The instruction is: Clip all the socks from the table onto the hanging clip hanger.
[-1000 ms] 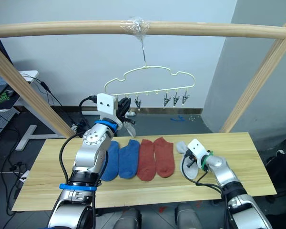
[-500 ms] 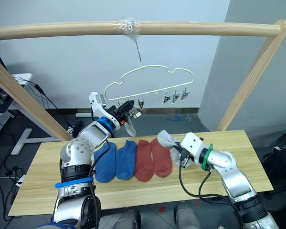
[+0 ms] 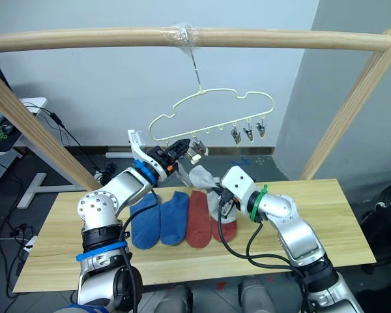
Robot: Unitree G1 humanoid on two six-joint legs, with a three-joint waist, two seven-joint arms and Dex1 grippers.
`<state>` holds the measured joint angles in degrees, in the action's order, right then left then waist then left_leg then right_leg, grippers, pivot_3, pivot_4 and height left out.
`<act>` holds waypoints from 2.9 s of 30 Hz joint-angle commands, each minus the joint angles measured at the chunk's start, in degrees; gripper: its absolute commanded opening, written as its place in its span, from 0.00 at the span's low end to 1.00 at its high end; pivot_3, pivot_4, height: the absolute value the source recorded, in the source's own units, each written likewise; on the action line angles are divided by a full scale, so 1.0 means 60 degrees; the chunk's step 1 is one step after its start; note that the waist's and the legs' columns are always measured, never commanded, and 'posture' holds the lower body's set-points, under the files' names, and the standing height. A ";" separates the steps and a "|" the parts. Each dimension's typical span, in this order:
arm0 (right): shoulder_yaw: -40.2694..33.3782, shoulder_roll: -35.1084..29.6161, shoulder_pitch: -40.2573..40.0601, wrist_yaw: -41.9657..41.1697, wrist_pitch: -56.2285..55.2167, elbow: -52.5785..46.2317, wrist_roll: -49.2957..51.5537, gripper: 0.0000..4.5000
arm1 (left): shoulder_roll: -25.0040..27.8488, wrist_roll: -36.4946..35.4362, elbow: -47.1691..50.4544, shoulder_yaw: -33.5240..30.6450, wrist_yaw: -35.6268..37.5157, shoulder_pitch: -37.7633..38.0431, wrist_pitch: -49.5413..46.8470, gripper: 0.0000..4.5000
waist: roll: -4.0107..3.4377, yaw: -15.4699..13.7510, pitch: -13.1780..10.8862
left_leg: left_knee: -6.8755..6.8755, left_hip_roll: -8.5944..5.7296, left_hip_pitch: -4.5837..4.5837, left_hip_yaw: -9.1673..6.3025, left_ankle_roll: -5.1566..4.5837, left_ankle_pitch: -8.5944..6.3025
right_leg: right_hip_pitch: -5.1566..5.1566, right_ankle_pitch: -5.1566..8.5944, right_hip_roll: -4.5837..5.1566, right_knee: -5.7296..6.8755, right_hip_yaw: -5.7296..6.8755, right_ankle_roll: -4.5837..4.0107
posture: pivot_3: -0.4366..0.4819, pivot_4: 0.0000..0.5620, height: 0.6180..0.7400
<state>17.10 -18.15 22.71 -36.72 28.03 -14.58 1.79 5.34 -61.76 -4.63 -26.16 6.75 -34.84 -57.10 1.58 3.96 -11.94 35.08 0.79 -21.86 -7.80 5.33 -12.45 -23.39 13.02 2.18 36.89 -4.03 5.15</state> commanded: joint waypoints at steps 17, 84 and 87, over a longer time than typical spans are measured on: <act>-0.0352 -0.0160 0.0237 0.0152 0.0225 -0.0589 0.0361 0.01 | 0.0288 -0.0623 0.0272 0.0151 0.0099 0.0011 -0.0057 0.00 | 0.0001 -0.0124 0.0000 | -0.0002 -0.0001 -0.0006 0.0002 0.0001 -0.0001 | -0.0003 0.0001 0.0002 -0.0006 0.0000 -0.0002 | 0.47 0.27 1.00; -0.1366 -0.1500 -0.0068 -0.0683 0.1558 -0.1299 0.2025 1.00 | 0.2597 0.6822 0.3269 0.5898 0.1385 0.2785 0.6654 0.75 | 0.0008 -0.0400 -0.0009 | -0.0030 0.0003 -0.0128 0.0014 0.0010 -0.0008 | -0.0123 0.0042 0.0004 -0.0018 -0.0001 -0.0073 | 0.49 0.26 1.00; -0.1672 -0.1685 -0.0118 -0.0820 0.1636 -0.1834 0.2417 1.00 | 0.1948 0.7673 0.2456 0.6062 0.1118 0.2581 0.7254 0.53 | 0.0008 -0.0395 -0.0009 | -0.0025 0.0002 -0.0131 0.0011 0.0010 -0.0008 | -0.0123 0.0030 0.0005 -0.0017 0.0001 -0.0051 | 0.47 0.26 1.00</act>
<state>9.10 -27.71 21.82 -40.93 38.31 -22.21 14.73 17.70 -18.58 10.87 9.84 14.30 -18.78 -16.49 1.64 1.59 -11.99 34.93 0.80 -22.64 -7.73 5.39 -12.49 -24.13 13.16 2.21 36.80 -4.03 4.90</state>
